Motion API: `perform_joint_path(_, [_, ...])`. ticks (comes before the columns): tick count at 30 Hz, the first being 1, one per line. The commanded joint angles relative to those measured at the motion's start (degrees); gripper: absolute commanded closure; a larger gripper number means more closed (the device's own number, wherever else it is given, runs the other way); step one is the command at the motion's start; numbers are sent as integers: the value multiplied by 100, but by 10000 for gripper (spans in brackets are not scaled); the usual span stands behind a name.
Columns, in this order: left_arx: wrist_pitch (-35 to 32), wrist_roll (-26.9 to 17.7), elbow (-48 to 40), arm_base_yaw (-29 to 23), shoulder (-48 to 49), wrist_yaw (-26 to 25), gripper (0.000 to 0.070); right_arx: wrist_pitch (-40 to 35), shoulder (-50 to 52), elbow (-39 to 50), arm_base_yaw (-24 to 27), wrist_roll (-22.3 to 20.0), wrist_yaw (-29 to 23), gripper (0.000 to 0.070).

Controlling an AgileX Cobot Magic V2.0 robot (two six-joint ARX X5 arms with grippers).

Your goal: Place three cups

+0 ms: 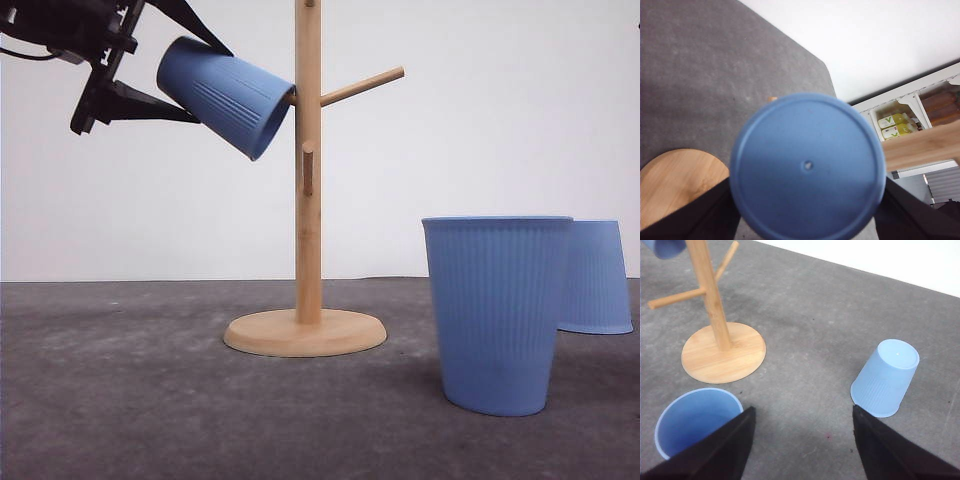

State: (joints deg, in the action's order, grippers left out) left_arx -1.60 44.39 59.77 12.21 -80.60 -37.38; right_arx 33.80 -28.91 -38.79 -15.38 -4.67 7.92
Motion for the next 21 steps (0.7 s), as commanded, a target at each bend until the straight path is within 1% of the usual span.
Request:
perform_joint_path(1, [-92, -10, 61, 23, -89, 11, 306, -74, -7, -87, -24, 17, 20, 309])
perform_joint_path(5, [-84, -14, 61, 23, -98, 13, 299, -74, -7, -87, -24, 17, 20, 308])
perform_joint_path(6, [-84, -14, 61, 23, -98, 9, 279, -74, -7, -87, -24, 17, 20, 308])
perform_joint_path(9, [-82, -16, 61, 23, -98, -44, 159, -74, -7, -87, -24, 17, 20, 308])
perform_joint_path(10, [-82, -16, 61, 23, -98, -62, 141, -74, -7, -87, -24, 17, 20, 308])
perform_joint_path(15, [-84, -14, 61, 23, -98, -113, 134, -74, -7, -87, -24, 17, 21, 308])
perform_joint_path(20, [-81, -14, 61, 20, -98, -170, 59, -74, -7, -87, -24, 19, 22, 308])
perform_joint_path(21, [-78, -14, 61, 17, -98, -175, 55, -74, -7, -87, -24, 18, 21, 308])
